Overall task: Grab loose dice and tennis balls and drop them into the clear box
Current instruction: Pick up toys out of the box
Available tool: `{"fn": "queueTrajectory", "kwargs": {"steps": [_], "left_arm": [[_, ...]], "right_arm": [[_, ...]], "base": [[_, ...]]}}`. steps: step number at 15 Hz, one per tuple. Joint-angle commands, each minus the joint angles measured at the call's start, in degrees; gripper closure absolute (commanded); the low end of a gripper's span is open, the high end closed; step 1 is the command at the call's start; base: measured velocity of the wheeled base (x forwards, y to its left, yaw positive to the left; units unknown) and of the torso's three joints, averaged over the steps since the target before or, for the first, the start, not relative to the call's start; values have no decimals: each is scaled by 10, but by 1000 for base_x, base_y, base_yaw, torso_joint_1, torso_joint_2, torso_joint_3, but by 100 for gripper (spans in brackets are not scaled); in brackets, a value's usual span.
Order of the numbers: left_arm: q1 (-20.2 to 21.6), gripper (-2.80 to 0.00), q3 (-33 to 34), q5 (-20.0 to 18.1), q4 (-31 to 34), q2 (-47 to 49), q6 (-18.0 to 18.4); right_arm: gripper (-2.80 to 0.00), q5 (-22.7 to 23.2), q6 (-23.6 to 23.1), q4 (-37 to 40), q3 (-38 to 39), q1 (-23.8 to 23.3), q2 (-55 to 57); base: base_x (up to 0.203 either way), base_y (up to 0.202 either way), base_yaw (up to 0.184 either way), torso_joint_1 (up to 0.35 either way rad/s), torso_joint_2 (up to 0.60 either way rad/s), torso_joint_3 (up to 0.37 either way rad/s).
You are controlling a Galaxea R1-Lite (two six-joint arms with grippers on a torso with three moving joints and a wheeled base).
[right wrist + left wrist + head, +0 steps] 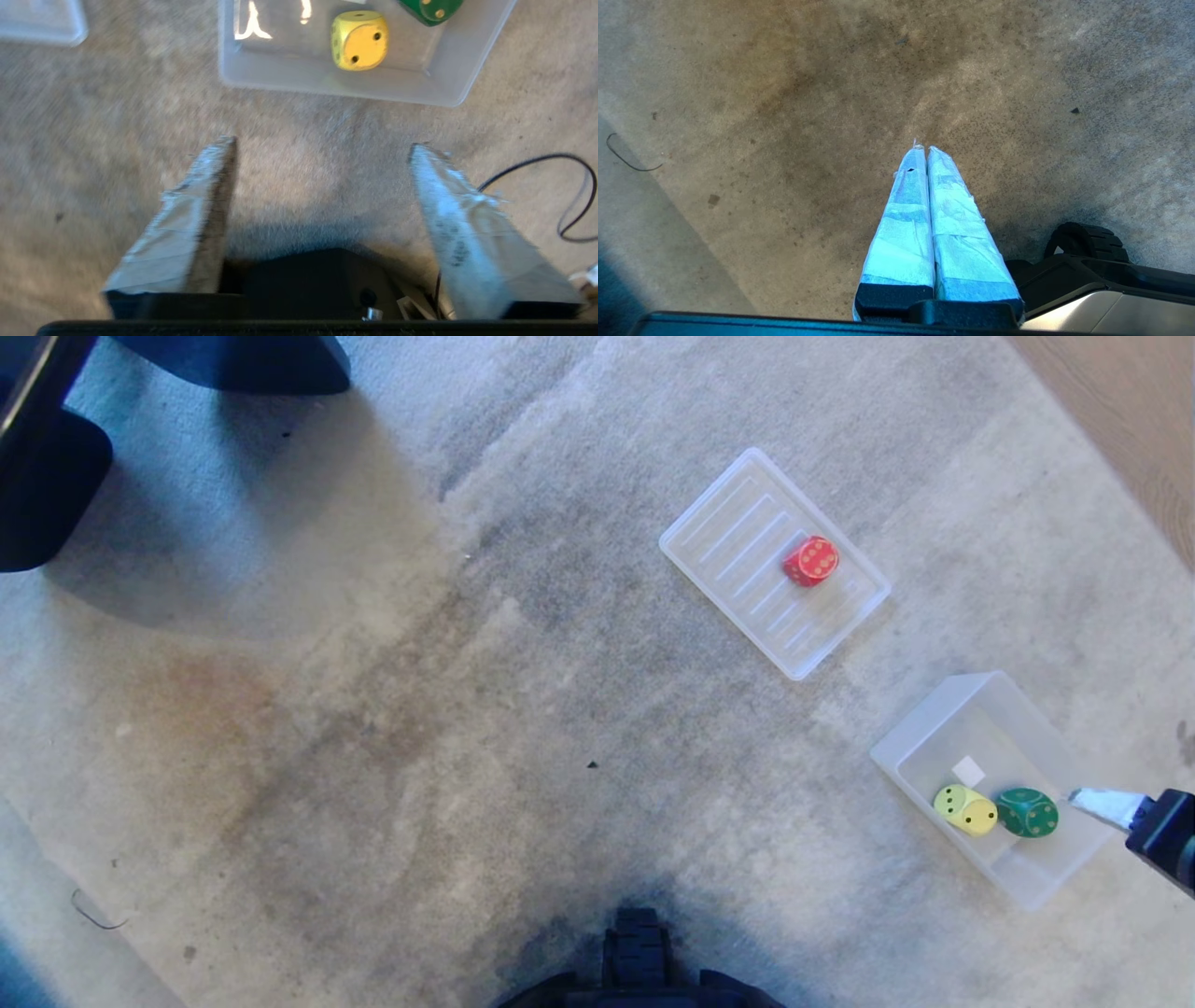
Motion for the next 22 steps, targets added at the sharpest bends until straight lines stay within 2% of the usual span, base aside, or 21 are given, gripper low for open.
{"fn": "queueTrajectory", "kwargs": {"steps": [1, 4, 8, 11, 14, 17, 22], "left_arm": [[0, 0, 0, 1, 0, 0, -1], [0, 0, 0, 1, 0, 0, -1], [0, 0, 0, 1, 0, 0, -1], [0, 0, 0, 1, 0, 0, -1], [0, 0, 0, 1, 0, 0, -1], [0, 0, 0, 1, 0, 0, -1], [0, 0, 0, 1, 0, 0, -1]], "right_arm": [[0, 1, -11, 3, 32, 21, -110], [0, 0, -94, 63, 84, 62, -240], [0, -3, -206, 207, 123, 93, -417], [0, -3, -262, 289, 140, 110, -510], [0, 2, -287, 311, 151, 93, -597], [0, 4, -293, 314, 153, 91, -672], [0, 17, -314, 305, 158, 92, -670]], "base": [[0, 0, 0, 0, 0, 0], [0, 0, 0, 0, 0, 0], [0, 0, 0, 0, 0, 0], [0, 0, 0, 0, 0, 0], [0, 0, 0, 0, 0, 0], [0, 0, 0, 0, 0, 0], [0, 0, 0, 0, 0, 0]]}}
